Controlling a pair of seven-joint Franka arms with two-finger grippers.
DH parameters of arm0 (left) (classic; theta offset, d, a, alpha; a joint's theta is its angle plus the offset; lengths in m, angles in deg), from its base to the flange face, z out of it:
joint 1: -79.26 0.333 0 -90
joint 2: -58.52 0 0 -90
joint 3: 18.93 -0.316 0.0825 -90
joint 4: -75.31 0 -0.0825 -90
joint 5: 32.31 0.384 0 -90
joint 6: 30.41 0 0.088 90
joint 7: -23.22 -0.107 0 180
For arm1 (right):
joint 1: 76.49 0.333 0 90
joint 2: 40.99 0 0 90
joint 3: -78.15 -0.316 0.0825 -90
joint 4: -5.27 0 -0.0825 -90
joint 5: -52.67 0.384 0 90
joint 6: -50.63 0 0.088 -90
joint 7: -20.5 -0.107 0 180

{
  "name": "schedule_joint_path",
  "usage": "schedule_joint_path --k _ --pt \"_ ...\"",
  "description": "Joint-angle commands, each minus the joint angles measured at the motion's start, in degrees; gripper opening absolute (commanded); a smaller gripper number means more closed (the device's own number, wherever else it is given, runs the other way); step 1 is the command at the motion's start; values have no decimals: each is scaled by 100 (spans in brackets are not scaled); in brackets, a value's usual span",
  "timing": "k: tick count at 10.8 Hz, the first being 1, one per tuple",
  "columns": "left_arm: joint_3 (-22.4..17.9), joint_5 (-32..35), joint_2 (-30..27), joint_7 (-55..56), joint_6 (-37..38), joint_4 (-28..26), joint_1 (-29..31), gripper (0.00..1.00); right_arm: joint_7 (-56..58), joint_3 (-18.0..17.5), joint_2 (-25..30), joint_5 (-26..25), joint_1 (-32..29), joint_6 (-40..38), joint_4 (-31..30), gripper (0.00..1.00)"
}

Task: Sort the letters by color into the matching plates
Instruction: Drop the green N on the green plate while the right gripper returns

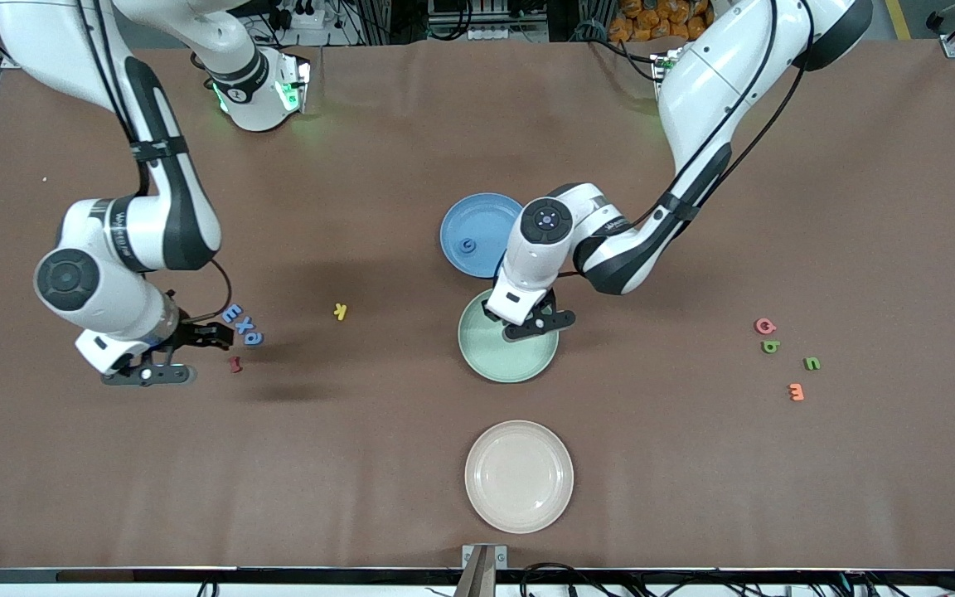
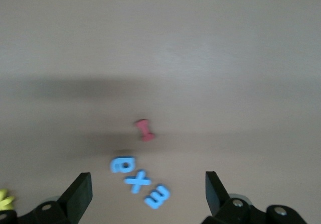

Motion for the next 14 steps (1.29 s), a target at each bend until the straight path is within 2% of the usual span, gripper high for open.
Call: schedule_joint_path --k 1,2,6,8,11,14 --pt "-63 92 33 329 60 74 -108 97 -29 20 166 -96 -428 17 -137 100" --pt "-63 92 33 329 60 74 -116 100 -39 20 166 -69 -534 -9 -129 100" --pt "-89 197 -142 233 60 74 172 100 -74 20 175 -17 -658 -80 -207 100" --pt "-72 197 -379 -485 103 5 602 100 -248 20 254 1 -693 -98 -321 100" --pt "-89 206 -634 -1331 761 -22 998 100 -1293 2 369 19 -649 -106 -550 100" --pt "-81 206 -950 -2568 842 -337 1569 100 -1304 2 430 28 -649 -106 -717 100"
